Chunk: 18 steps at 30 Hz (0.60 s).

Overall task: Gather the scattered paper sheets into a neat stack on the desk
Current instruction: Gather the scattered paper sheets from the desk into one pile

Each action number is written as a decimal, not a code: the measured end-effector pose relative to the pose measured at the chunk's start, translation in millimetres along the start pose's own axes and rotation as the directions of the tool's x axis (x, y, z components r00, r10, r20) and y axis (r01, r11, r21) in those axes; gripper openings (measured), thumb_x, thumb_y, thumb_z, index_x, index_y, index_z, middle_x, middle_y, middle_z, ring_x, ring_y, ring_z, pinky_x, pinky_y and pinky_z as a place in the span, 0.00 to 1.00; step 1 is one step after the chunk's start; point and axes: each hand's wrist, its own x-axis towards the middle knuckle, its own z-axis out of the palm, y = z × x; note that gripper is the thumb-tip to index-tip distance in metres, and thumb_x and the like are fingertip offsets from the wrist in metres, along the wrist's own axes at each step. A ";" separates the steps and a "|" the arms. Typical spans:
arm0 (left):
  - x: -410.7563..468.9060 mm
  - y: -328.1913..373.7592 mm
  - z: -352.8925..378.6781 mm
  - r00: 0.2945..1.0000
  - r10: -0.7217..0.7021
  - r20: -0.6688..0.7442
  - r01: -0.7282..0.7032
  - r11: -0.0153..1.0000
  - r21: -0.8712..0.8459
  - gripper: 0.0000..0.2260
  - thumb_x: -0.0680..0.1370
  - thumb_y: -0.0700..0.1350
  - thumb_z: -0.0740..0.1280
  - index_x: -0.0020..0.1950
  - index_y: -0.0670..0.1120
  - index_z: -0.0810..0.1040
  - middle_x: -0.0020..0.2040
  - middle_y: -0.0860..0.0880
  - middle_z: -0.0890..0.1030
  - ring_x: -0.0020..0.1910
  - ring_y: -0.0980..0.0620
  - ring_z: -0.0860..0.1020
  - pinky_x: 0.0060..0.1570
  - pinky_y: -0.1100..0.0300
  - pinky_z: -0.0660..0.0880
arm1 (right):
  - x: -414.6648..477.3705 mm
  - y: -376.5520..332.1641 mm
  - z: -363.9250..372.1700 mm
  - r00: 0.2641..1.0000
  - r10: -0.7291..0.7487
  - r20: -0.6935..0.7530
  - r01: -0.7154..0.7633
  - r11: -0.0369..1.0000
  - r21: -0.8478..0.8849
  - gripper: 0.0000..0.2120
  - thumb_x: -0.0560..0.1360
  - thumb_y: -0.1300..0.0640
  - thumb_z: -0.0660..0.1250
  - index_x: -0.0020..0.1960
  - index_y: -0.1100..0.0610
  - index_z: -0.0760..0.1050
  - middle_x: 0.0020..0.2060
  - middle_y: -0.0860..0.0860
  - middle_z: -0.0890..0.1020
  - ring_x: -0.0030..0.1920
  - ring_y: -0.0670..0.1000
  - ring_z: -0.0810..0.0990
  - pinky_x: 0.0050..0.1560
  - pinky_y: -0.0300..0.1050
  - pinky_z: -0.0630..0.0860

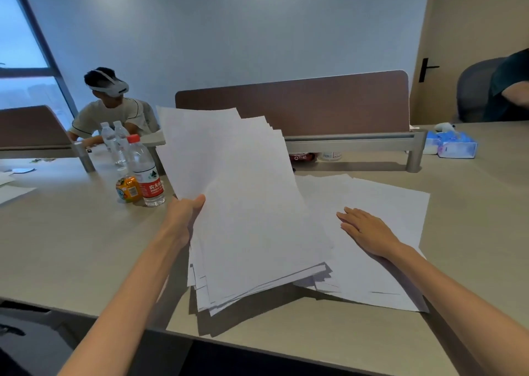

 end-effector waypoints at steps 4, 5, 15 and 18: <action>5.6 26.4 3.4 0.990 -0.015 0.137 0.011 1.000 0.025 0.13 0.78 0.33 0.64 0.63 0.38 0.76 0.55 0.44 0.82 0.48 0.47 0.81 0.43 0.55 0.76 | -0.4 2.0 -5.5 0.999 0.000 0.034 -0.001 1.000 0.028 0.23 0.83 0.45 0.49 0.76 0.47 0.60 0.77 0.46 0.58 0.77 0.49 0.55 0.74 0.45 0.52; 7.4 30.8 4.6 0.983 -0.024 0.184 0.020 0.999 0.025 0.13 0.78 0.33 0.63 0.63 0.39 0.76 0.56 0.44 0.82 0.50 0.46 0.81 0.44 0.55 0.77 | -0.6 -0.1 -9.6 0.999 0.004 0.035 -0.006 0.999 0.054 0.22 0.82 0.45 0.50 0.75 0.48 0.62 0.77 0.47 0.59 0.76 0.49 0.57 0.74 0.45 0.53; 19.3 3.9 56.8 0.871 -0.195 0.451 0.175 0.981 0.085 0.13 0.79 0.35 0.62 0.63 0.40 0.77 0.59 0.42 0.82 0.53 0.45 0.83 0.48 0.53 0.79 | -14.8 -28.8 -76.6 0.948 -0.160 0.276 -0.317 -0.376 0.871 0.33 0.75 0.33 0.58 0.68 0.57 0.73 0.65 0.56 0.77 0.61 0.59 0.77 0.55 0.51 0.77; 17.1 -24.1 80.3 0.834 -0.311 0.457 0.269 0.950 0.156 0.13 0.79 0.35 0.62 0.62 0.36 0.77 0.57 0.40 0.82 0.47 0.45 0.84 0.43 0.55 0.81 | -19.6 -19.6 -73.0 0.940 -0.181 0.290 -0.341 -0.433 0.835 0.30 0.73 0.38 0.67 0.66 0.58 0.75 0.61 0.56 0.76 0.56 0.56 0.73 0.62 0.48 0.70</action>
